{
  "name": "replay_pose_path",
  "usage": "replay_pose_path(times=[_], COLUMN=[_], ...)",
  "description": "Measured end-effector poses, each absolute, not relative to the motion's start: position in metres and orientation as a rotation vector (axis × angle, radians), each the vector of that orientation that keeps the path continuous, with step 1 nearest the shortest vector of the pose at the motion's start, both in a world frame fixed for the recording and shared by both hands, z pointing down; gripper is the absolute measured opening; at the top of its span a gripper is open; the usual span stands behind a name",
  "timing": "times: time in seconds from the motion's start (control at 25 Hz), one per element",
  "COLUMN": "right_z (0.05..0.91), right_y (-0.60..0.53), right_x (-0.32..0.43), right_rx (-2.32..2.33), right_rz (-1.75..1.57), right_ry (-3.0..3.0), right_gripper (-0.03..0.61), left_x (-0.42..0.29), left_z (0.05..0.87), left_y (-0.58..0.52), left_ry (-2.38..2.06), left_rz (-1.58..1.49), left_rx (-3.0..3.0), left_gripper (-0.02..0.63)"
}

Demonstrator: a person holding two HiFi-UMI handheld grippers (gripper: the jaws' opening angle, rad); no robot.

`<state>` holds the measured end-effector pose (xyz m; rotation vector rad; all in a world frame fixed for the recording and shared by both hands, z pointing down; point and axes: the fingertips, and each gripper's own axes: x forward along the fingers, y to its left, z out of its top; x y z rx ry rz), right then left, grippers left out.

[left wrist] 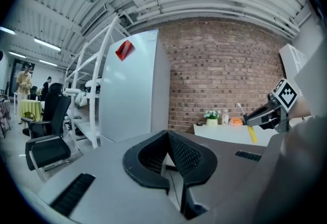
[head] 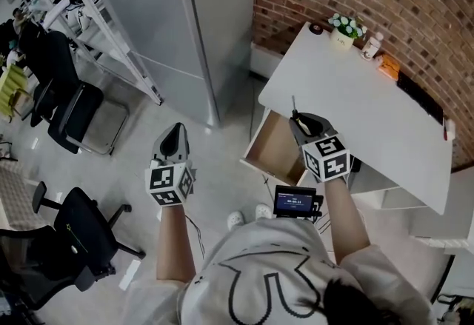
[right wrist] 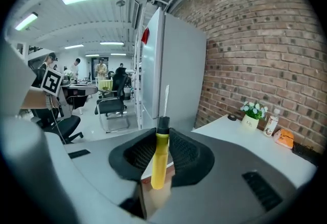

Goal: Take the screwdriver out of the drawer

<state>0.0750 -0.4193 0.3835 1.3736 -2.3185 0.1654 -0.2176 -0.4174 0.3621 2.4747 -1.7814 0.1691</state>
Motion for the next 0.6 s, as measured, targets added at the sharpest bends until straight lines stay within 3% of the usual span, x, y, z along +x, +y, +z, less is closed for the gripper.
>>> replay_pose_path(times=[0.6], right_z=[0.307], right_y=[-0.406], right_x=[0.096], right_rx=[1.589], right_rz=[-0.139], right_ry=[-2.462], right_gripper=[0.080], left_x=[-0.193], left_z=[0.312], left_y=[-0.421], left_ry=[-1.825], left_rz=[0.016], left_rx=[2.576], left_gripper=[0.012])
